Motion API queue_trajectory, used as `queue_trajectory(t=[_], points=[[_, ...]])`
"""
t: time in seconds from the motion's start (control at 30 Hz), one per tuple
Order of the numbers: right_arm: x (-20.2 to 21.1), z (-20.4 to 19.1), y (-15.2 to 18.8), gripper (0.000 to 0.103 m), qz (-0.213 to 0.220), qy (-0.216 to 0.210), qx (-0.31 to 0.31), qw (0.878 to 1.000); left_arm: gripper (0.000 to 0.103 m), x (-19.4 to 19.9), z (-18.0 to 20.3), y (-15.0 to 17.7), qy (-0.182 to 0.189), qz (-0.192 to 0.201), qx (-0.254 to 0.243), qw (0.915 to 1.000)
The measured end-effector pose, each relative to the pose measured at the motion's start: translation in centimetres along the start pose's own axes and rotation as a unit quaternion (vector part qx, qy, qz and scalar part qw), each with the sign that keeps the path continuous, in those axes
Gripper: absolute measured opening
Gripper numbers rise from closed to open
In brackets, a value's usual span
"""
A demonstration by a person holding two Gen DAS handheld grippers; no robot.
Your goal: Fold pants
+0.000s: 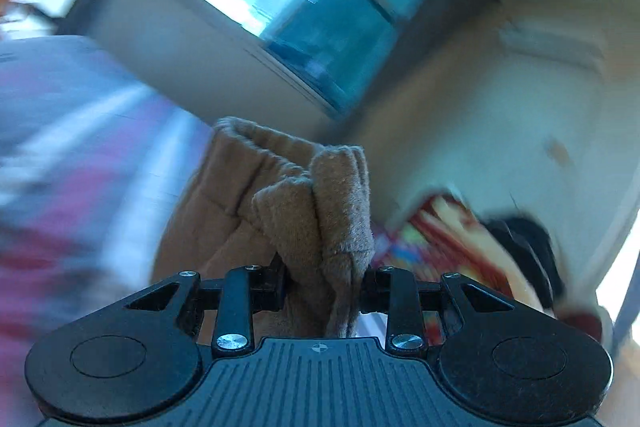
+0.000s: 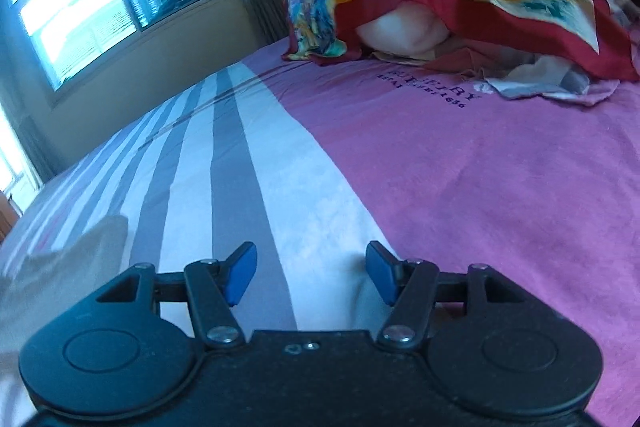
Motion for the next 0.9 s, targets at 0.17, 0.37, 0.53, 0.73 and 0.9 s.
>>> queue_trajectory(t=[0.17, 0.37, 0.53, 0.73, 0.9], points=[[1.0, 0.5, 0.1, 0.061, 0.019, -0.014, -0.02, 1.0, 0.031, -8.2, 5.9, 8.1, 0.028, -0.109, -0.049, 0.9924], [1.1, 2.0, 0.3, 0.061, 0.029, -0.028, -0.067, 0.997, 0.031, -12.6, 7.6, 19.5, 0.013, -0.231, -0.115, 0.966], [0.9, 2.2, 0.4, 0.061, 0.031, -0.031, -0.075, 0.996, 0.036, -13.8, 5.8, 25.6, -0.024, -0.275, -0.126, 0.9528], [0.8, 2.2, 0.6, 0.062, 0.03, -0.032, -0.078, 0.996, 0.086, -13.5, 8.5, 27.4, 0.016, -0.286, -0.133, 0.9489], [1.1, 1.9, 0.5, 0.062, 0.032, -0.032, -0.073, 0.996, 0.086, -6.5, 7.8, 20.3, 0.008, -0.165, -0.103, 0.981]])
Point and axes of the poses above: each gripper's, at about its wrist camera, not at the fingertips, and x roughly against the way its jaws point, z to its right, y to its underside, the point moved 6 cm from there along -x, roughly the way its jaws point, and after that the axes turned 15 degrees about x, right-handed, at the moved point
